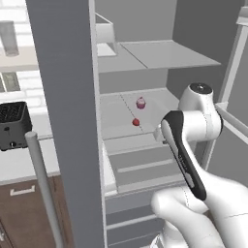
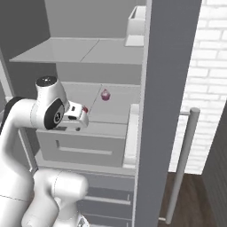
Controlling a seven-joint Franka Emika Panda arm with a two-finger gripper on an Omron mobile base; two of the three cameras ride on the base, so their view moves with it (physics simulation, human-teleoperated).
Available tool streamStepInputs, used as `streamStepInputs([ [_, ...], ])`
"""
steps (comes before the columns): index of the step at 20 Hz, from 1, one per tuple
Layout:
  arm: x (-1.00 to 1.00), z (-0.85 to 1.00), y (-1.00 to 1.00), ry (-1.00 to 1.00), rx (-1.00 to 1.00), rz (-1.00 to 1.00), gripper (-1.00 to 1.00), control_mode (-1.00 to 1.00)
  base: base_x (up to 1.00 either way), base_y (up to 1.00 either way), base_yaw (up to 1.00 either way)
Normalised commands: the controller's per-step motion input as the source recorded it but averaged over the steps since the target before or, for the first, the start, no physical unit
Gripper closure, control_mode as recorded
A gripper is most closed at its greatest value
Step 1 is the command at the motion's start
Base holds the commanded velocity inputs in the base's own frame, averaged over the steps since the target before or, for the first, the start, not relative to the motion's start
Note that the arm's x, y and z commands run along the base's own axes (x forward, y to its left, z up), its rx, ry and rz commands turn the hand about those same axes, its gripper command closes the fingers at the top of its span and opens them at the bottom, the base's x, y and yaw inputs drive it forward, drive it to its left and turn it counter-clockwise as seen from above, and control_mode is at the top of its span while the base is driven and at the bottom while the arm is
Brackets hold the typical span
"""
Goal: Take the strawberry from the fridge and place it on top of the pancake, located on the dining counter.
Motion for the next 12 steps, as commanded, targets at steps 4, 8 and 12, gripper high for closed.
streamStepInputs([
  [4, 0.00, 0.00, 0.00, 0.00, 0.00, 0.00, -1.00, 1.00, 0.46, 0.00, 0.00],
  [8, 0.00, 0.00, 0.00, 0.00, 0.00, 0.00, -1.00, 1.00, 0.31, 0.00, 0.00],
  [12, 0.00, 0.00, 0.00, 0.00, 0.00, 0.00, -1.00, 1.00, 0.17, 0.00, 0.00],
])
